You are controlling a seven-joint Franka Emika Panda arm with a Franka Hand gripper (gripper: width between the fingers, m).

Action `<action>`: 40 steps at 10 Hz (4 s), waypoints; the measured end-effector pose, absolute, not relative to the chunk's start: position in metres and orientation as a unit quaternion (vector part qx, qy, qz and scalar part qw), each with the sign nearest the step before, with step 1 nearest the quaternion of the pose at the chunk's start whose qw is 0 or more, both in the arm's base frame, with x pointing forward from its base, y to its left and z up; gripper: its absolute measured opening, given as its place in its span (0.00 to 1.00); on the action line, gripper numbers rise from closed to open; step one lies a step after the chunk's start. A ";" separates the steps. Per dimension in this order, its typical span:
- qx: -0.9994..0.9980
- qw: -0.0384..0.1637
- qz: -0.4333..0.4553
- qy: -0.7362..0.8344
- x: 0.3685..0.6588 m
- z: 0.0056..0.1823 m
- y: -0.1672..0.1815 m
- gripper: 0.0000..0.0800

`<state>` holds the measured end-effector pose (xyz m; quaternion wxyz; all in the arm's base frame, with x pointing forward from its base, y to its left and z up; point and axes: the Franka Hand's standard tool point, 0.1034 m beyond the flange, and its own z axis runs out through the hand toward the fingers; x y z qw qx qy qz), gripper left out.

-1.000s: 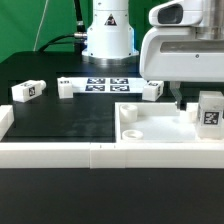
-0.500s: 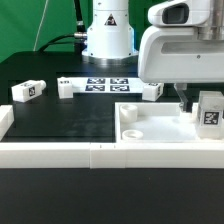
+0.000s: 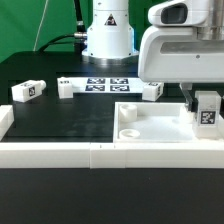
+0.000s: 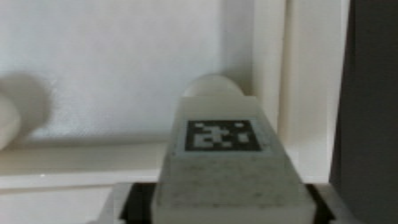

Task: Assemble one leg

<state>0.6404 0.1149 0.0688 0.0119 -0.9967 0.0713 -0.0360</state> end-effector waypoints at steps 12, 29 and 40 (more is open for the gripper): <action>-0.733 0.047 -0.001 0.679 0.637 0.067 0.115 0.36; -0.913 0.044 -0.020 0.405 0.640 0.070 0.120 0.81; -0.999 0.003 -0.039 0.013 0.643 0.071 0.117 0.81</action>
Offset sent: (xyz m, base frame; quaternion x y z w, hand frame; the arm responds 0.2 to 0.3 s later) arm -0.0071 -0.0033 0.0000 -0.0222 -0.0275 0.3014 0.9529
